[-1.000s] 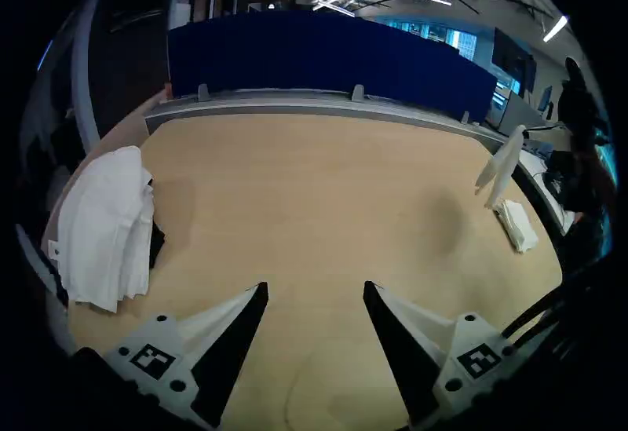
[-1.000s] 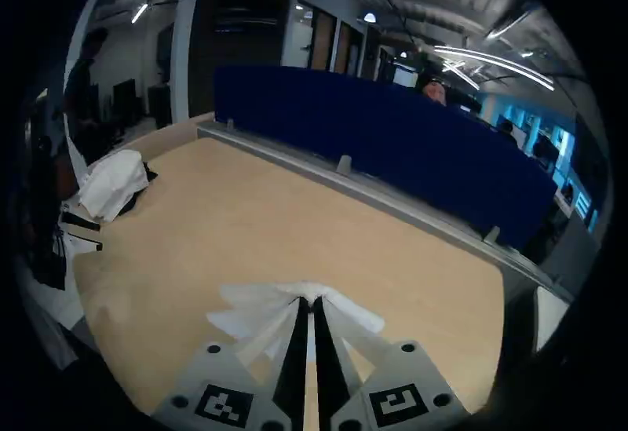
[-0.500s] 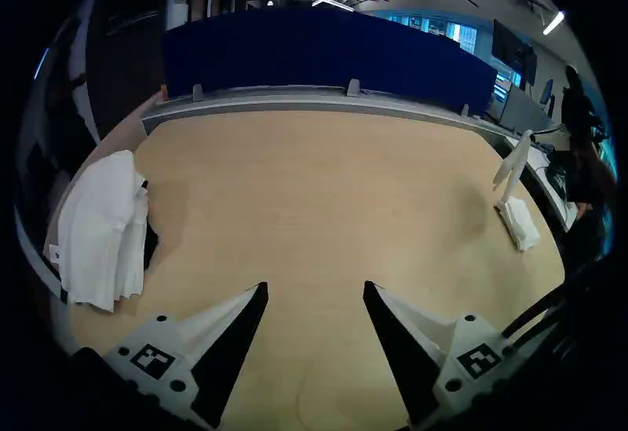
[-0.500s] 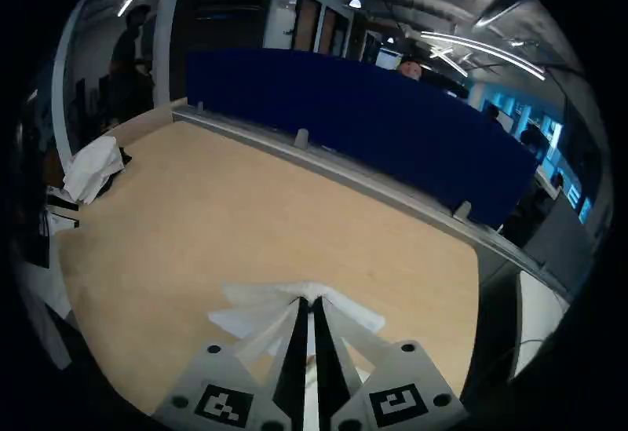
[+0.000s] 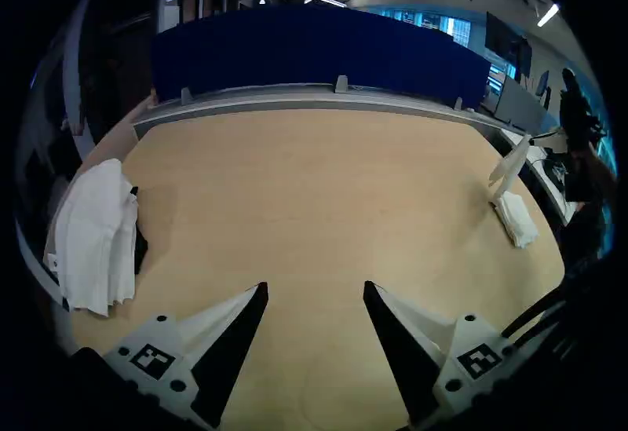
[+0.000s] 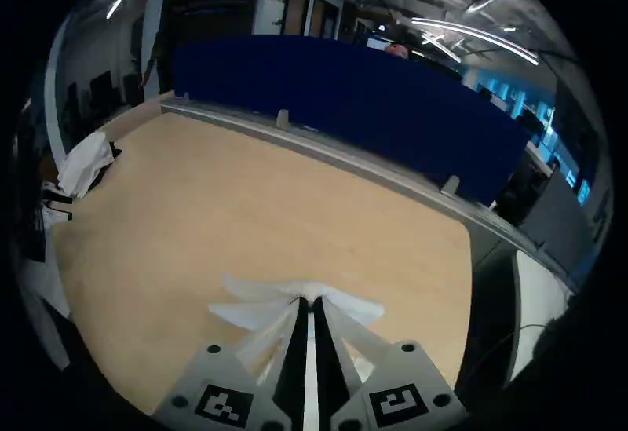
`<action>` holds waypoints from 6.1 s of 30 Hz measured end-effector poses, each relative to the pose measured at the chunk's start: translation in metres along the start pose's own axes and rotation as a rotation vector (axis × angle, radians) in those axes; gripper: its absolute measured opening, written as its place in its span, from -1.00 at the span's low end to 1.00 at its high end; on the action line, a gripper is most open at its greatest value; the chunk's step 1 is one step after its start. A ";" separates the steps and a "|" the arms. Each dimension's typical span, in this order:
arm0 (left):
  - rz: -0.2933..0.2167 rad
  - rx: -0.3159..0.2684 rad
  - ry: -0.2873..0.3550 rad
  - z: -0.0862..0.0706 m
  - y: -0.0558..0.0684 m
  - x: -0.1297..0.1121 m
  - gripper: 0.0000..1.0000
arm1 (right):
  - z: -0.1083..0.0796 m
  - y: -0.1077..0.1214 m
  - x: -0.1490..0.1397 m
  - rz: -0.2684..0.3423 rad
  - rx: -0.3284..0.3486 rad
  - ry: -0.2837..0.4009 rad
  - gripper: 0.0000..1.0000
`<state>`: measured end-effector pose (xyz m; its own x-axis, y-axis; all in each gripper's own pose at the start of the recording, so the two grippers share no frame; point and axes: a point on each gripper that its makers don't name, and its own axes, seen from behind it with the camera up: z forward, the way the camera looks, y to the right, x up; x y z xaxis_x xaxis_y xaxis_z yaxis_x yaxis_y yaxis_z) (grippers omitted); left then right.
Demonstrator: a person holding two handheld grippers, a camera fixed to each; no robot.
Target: Fold towel
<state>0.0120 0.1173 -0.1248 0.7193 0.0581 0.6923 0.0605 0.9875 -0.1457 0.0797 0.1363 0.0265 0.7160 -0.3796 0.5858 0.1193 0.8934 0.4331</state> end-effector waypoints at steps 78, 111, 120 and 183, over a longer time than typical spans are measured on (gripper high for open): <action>0.025 -0.025 0.008 0.003 0.002 0.002 0.80 | -0.038 -0.017 -0.176 0.356 -0.330 -0.140 1.00; 0.005 -0.021 0.310 0.005 -0.037 0.096 0.80 | -0.053 -0.124 0.065 0.297 -0.337 0.509 1.00; 0.046 0.026 0.517 -0.009 -0.061 0.150 0.79 | -0.045 -0.150 0.086 0.285 -0.338 0.499 1.00; -0.003 0.184 0.763 0.087 -0.162 0.082 0.80 | 0.026 -0.225 0.102 0.285 -0.275 0.488 1.00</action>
<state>0.0010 -0.0254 0.0174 1.0000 0.0041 0.0062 -0.0042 0.9998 0.0207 0.1078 -0.1092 0.0066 0.9695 -0.0220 0.2442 0.0036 0.9971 0.0756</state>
